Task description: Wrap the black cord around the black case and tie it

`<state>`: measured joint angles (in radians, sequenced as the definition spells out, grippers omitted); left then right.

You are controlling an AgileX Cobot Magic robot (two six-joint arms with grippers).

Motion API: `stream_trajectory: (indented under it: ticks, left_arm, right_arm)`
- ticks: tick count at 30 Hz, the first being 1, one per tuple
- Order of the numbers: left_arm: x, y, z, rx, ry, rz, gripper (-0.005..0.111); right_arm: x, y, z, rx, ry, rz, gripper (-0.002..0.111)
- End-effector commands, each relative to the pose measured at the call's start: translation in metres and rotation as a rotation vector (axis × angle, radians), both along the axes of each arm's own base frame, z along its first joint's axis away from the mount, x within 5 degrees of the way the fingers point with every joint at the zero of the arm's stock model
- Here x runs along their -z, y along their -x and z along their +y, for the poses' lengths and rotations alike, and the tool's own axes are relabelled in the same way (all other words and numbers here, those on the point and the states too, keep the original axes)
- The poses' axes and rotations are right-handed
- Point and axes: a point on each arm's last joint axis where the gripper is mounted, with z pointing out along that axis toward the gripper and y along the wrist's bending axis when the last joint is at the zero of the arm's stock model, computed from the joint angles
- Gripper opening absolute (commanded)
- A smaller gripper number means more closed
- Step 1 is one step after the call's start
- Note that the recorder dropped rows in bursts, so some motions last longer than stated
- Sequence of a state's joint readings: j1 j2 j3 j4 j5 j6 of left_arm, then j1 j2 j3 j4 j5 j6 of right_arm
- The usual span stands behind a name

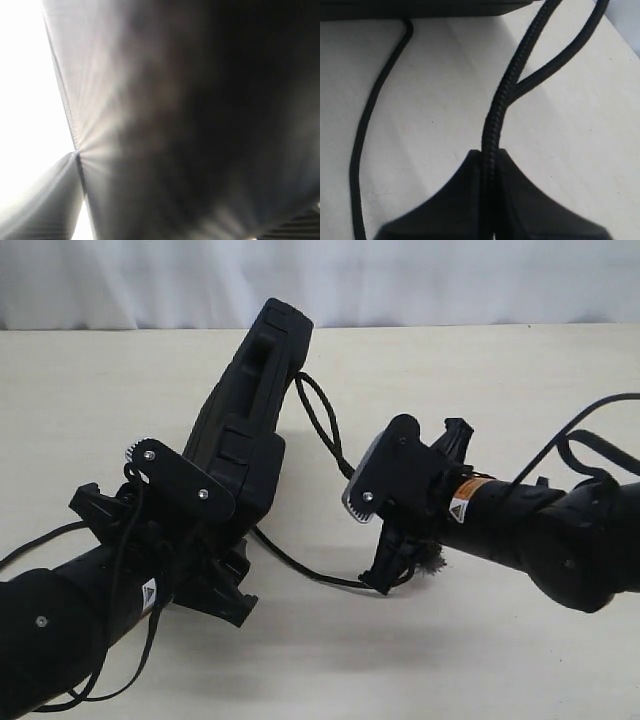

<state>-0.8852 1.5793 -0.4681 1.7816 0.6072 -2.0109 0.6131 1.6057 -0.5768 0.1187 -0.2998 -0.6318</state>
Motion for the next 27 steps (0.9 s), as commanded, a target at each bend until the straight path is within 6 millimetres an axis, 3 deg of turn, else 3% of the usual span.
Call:
stream_trajectory:
  ticks: [1, 3, 5, 13, 15, 17, 19, 24, 27]
  left_arm:
    - [0.011, 0.008, 0.000, -0.009, 0.046, 0.100, 0.000]
    - [0.011, 0.008, 0.000, -0.008, 0.047, 0.102, 0.000]
    - [0.011, 0.008, 0.000, -0.005, 0.049, 0.106, 0.000]
    - [0.012, 0.010, -0.002, 0.062, 0.004, 0.123, 0.000]
    - [0.013, 0.010, -0.003, 0.096, -0.019, 0.129, 0.013]
    - [0.011, 0.009, -0.003, 0.101, -0.027, 0.119, 0.041]
    - [0.010, 0.008, -0.002, 0.089, -0.034, 0.100, 0.061]
    - [-0.023, 0.022, -0.010, 0.209, 0.164, 0.121, 0.084]
    - [-0.023, 0.023, -0.010, 0.213, 0.170, 0.125, 0.086]
  right_arm:
    - [-0.006, 0.024, -0.010, -0.030, -0.037, -0.101, 0.004]
    - [0.001, 0.033, -0.017, -0.024, -0.049, -0.117, 0.004]
    - [-0.006, 0.030, -0.015, -0.026, -0.091, -0.197, 0.004]
    - [-0.018, -0.021, 0.031, 0.003, -0.291, -0.147, 0.004]
    - [-0.017, -0.024, 0.033, 0.007, -0.299, -0.140, 0.004]
    - [-0.016, -0.024, 0.033, 0.010, -0.299, -0.138, 0.004]
    - [-0.015, -0.024, 0.033, 0.011, -0.290, -0.126, 0.004]
    - [-0.014, -0.023, 0.033, 0.013, -0.286, -0.119, 0.004]
    - [-0.013, -0.023, 0.032, 0.015, -0.273, -0.102, 0.004]
